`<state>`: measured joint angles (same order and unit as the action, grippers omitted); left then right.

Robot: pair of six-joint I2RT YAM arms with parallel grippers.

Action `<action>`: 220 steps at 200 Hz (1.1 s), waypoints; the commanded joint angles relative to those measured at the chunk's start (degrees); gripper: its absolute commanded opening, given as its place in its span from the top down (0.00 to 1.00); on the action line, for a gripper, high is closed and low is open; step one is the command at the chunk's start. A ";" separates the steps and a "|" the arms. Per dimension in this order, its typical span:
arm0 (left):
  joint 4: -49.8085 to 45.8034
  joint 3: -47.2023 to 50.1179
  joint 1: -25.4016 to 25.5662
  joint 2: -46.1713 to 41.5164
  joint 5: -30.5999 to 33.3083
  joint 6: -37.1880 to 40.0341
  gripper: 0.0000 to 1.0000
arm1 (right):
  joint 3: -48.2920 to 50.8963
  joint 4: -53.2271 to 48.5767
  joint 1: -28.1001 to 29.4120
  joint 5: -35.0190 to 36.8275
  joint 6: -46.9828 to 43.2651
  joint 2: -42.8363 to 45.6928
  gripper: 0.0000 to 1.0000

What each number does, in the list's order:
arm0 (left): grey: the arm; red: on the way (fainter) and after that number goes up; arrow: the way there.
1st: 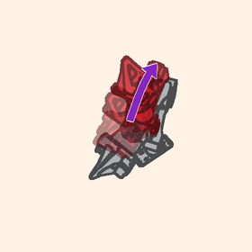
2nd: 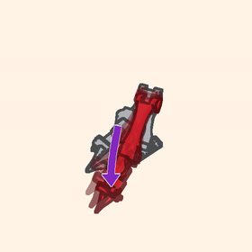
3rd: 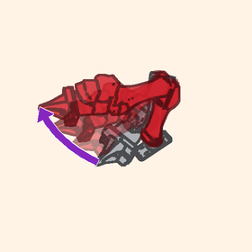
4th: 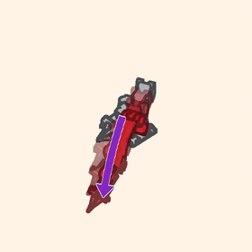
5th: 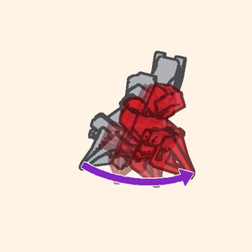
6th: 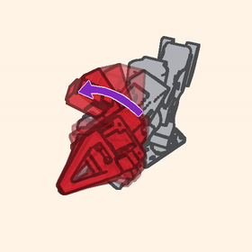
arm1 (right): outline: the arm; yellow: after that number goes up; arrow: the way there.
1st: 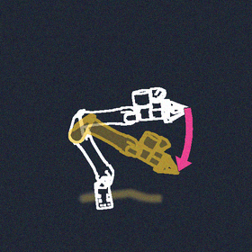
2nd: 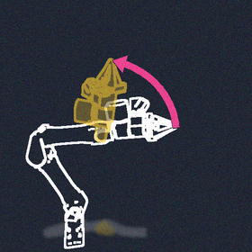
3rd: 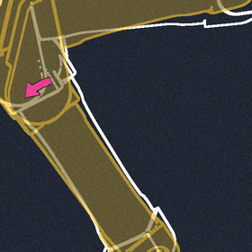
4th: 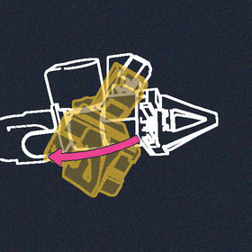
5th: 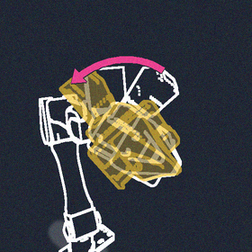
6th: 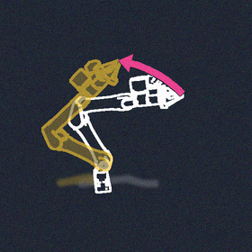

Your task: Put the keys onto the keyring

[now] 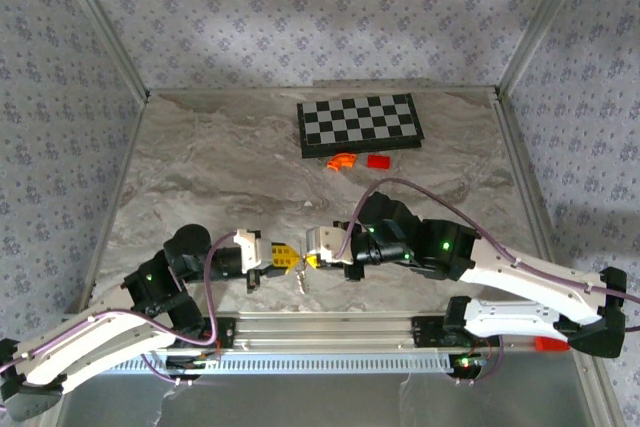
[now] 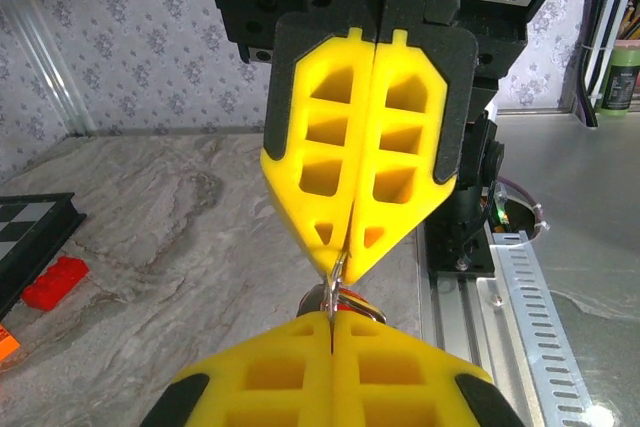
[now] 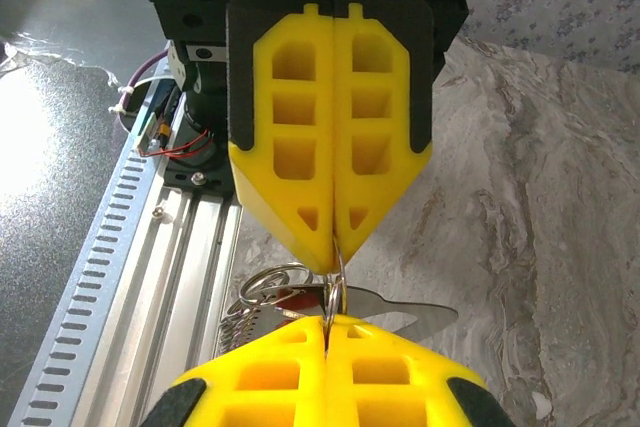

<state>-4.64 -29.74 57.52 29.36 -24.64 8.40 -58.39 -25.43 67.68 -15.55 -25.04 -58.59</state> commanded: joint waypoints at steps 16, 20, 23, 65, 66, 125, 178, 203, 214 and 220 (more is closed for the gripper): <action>1.74 -2.34 0.93 0.25 -0.58 0.24 1.00 | -2.91 1.37 1.21 -1.22 -3.23 -0.99 1.00; 1.74 -2.30 0.93 0.22 -0.50 0.21 1.00 | -3.00 1.36 1.23 -1.31 -3.38 -1.00 1.00; 1.68 -2.34 1.00 0.15 -0.48 0.29 1.00 | -3.13 1.35 1.23 -1.40 -3.48 -1.00 1.00; 1.87 -2.10 1.15 -0.10 -0.57 0.41 1.00 | -3.22 1.62 1.23 -1.81 -4.14 -1.00 1.00; 1.89 -2.09 1.17 -0.10 -0.58 0.40 1.00 | -3.22 1.62 1.23 -1.79 -4.14 -1.00 1.00; 1.83 -2.04 1.36 -0.87 -0.76 0.50 1.00 | -2.96 1.78 1.23 -1.42 -4.32 -0.88 1.00; 3.06 -1.41 1.37 -2.30 0.03 -0.14 1.00 | -1.13 3.13 1.39 0.52 -4.88 0.59 1.00; 3.32 -1.46 1.37 -1.98 -0.05 -0.40 1.00 | -0.45 3.42 1.95 1.48 -5.61 1.27 1.00; 3.35 -1.46 1.37 -2.03 0.02 -0.44 1.00 | -0.32 3.39 2.23 1.95 -5.93 1.45 1.00; 3.48 -1.46 1.37 -2.01 0.01 -0.47 1.00 | -0.33 3.32 2.41 2.14 -6.03 1.46 1.00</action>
<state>-4.38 -29.74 58.30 27.42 -24.23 8.34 -59.07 -24.82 69.10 -14.41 -29.56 -58.15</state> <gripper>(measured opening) 0.043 0.052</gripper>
